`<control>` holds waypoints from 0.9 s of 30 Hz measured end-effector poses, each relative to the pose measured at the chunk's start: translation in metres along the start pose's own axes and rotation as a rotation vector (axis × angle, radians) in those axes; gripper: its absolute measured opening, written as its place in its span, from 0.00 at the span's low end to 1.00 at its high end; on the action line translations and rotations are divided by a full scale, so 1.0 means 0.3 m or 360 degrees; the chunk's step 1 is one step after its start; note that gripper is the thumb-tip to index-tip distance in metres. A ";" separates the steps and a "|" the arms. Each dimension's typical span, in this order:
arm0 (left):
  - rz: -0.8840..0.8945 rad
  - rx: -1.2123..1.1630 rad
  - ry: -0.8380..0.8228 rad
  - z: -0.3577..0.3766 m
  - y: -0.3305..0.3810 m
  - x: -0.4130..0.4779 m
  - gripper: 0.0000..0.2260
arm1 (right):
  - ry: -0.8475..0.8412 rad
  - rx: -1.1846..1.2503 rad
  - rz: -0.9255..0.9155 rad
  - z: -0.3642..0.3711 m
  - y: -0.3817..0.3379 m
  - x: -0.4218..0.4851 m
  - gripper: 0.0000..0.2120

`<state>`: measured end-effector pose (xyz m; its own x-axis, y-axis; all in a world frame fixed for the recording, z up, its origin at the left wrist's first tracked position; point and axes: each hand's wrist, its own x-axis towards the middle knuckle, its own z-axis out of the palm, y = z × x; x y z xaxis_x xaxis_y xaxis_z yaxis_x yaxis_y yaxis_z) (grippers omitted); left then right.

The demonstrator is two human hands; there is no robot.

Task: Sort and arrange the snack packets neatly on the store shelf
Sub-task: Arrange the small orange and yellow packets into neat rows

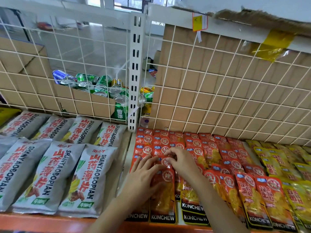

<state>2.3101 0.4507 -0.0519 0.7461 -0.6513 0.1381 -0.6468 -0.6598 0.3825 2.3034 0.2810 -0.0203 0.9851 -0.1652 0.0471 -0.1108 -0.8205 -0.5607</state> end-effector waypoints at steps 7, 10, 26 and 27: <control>0.0041 -0.0056 0.0048 0.011 -0.011 -0.007 0.31 | 0.0016 0.0007 0.0019 -0.001 -0.003 -0.001 0.07; 0.0049 -0.0048 0.0036 0.006 -0.007 -0.005 0.32 | 0.0009 0.0008 0.0019 -0.003 -0.004 0.001 0.07; -0.0244 -0.0324 0.0316 -0.020 -0.031 0.014 0.30 | 0.0176 -0.0128 -0.0114 -0.106 0.053 -0.014 0.12; -0.0248 -0.0305 0.0313 -0.025 -0.028 0.023 0.29 | 0.0182 -0.0163 -0.0110 -0.116 0.066 -0.012 0.13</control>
<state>2.3216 0.4545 -0.0474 0.8622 -0.4509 0.2311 -0.4947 -0.6510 0.5757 2.2930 0.2462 -0.0027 0.9701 -0.1630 0.1797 -0.0620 -0.8827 -0.4659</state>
